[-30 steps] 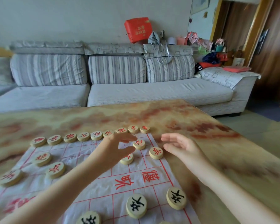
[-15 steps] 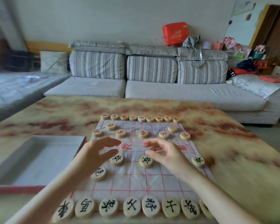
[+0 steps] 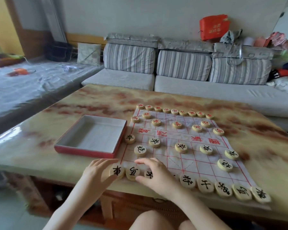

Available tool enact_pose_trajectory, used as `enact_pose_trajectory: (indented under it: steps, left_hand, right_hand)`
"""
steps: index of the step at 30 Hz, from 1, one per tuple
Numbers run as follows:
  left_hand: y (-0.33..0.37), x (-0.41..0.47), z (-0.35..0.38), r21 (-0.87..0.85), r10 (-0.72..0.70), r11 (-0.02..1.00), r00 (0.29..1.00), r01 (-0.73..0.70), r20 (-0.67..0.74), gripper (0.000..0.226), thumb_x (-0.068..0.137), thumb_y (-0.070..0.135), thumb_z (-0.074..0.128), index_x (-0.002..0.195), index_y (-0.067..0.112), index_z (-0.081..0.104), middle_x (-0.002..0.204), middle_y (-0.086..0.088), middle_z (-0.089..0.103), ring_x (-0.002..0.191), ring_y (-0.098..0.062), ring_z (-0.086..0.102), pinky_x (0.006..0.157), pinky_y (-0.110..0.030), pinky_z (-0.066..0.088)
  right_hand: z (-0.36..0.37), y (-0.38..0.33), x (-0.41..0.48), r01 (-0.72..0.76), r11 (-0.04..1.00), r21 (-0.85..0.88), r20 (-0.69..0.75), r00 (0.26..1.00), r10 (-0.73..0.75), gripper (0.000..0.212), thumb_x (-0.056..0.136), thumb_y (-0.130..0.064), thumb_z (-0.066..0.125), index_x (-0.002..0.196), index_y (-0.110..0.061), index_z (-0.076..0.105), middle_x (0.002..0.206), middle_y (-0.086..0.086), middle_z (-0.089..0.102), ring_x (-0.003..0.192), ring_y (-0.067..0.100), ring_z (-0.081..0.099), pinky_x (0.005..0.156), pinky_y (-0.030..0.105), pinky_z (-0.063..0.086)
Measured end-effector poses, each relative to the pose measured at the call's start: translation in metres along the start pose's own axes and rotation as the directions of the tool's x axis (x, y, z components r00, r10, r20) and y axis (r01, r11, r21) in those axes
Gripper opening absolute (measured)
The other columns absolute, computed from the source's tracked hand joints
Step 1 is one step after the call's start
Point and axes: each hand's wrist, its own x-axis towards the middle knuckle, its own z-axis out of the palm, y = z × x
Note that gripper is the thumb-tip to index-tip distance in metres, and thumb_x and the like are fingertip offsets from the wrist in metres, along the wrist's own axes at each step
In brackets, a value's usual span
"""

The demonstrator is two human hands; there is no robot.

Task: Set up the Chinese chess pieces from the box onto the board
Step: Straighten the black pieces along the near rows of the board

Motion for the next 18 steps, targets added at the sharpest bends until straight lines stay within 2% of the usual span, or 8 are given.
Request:
enact_pose_trajectory:
  steps: [4, 6, 9, 12, 14, 15, 18]
  left_hand:
    - [-0.007, -0.008, 0.011, 0.019, 0.059, 0.998, 0.997, -0.059, -0.041, 0.051, 0.071, 0.048, 0.051, 0.119, 0.033, 0.055, 0.115, 0.026, 0.051, 0.108, 0.007, 0.037, 0.097, -0.021, 0.034]
    - [-0.009, -0.007, 0.013, 0.018, 0.088, 0.996, 0.995, -0.088, -0.046, 0.049, 0.075, 0.046, 0.052, 0.122, 0.032, 0.054, 0.116, 0.026, 0.049, 0.109, 0.008, 0.036, 0.097, -0.020, 0.033]
    - [-0.014, -0.004, 0.014, 0.017, 0.097, 0.995, 0.995, -0.097, -0.020, 0.046, 0.083, 0.028, 0.062, 0.126, 0.033, 0.049, 0.120, 0.028, 0.044, 0.115, 0.008, 0.036, 0.101, -0.017, 0.030]
    - [-0.020, -0.002, 0.015, 0.002, 0.119, 0.993, 0.993, -0.120, 0.008, 0.044, 0.080, 0.041, 0.055, 0.124, 0.036, 0.050, 0.122, 0.027, 0.047, 0.116, 0.008, 0.041, 0.103, -0.018, 0.034]
    - [-0.021, -0.001, 0.016, -0.012, 0.104, 0.995, 0.994, -0.103, 0.020, 0.043, 0.080, 0.040, 0.060, 0.122, 0.035, 0.053, 0.120, 0.023, 0.051, 0.114, 0.003, 0.046, 0.101, -0.020, 0.037]
    - [-0.021, -0.001, 0.017, -0.017, 0.091, 0.996, 0.996, -0.091, 0.008, 0.043, 0.079, 0.039, 0.063, 0.120, 0.033, 0.055, 0.117, 0.021, 0.053, 0.111, 0.000, 0.049, 0.099, -0.020, 0.039]
    - [-0.018, -0.002, 0.021, -0.001, 0.061, 0.998, 0.994, -0.062, -0.089, 0.053, 0.068, 0.056, 0.058, 0.112, 0.028, 0.063, 0.103, 0.015, 0.057, 0.094, -0.005, 0.055, 0.085, -0.023, 0.046]
  right_hand:
    - [0.014, 0.002, 0.000, 0.023, 0.995, -0.099, 0.016, 1.000, -0.021, 0.050, 0.087, -0.030, 0.055, 0.135, -0.039, 0.041, 0.136, -0.008, 0.040, 0.127, 0.013, 0.036, 0.106, 0.023, 0.027]
    - [0.016, 0.002, 0.001, 0.047, 0.988, -0.150, 0.011, 0.999, -0.046, 0.051, 0.088, -0.028, 0.052, 0.137, -0.039, 0.039, 0.140, -0.008, 0.037, 0.129, 0.014, 0.031, 0.107, 0.022, 0.022]
    - [0.017, -0.001, 0.003, 0.092, 0.980, -0.176, -0.022, 0.995, -0.098, 0.051, 0.091, -0.026, 0.050, 0.139, -0.036, 0.038, 0.144, -0.011, 0.035, 0.133, 0.011, 0.026, 0.109, 0.021, 0.017]
    - [0.021, -0.003, 0.006, 0.104, 0.974, -0.203, -0.043, 0.992, -0.115, 0.047, 0.092, -0.027, 0.048, 0.138, -0.035, 0.040, 0.141, -0.008, 0.038, 0.132, 0.013, 0.025, 0.110, 0.024, 0.017]
    - [0.024, -0.003, 0.007, 0.123, 0.963, -0.239, -0.074, 0.987, -0.144, 0.044, 0.092, -0.030, 0.050, 0.136, -0.031, 0.044, 0.136, -0.007, 0.044, 0.128, 0.013, 0.028, 0.108, 0.025, 0.019]
    - [0.025, -0.002, 0.007, 0.136, 0.955, -0.262, -0.093, 0.982, -0.165, 0.044, 0.091, -0.032, 0.052, 0.135, -0.028, 0.047, 0.132, -0.007, 0.048, 0.125, 0.012, 0.029, 0.107, 0.026, 0.020]
    - [0.030, 0.000, 0.009, 0.127, 0.922, -0.367, -0.123, 0.975, -0.183, 0.049, 0.088, -0.047, 0.049, 0.133, -0.026, 0.048, 0.124, -0.006, 0.053, 0.118, 0.014, 0.029, 0.105, 0.032, 0.023]
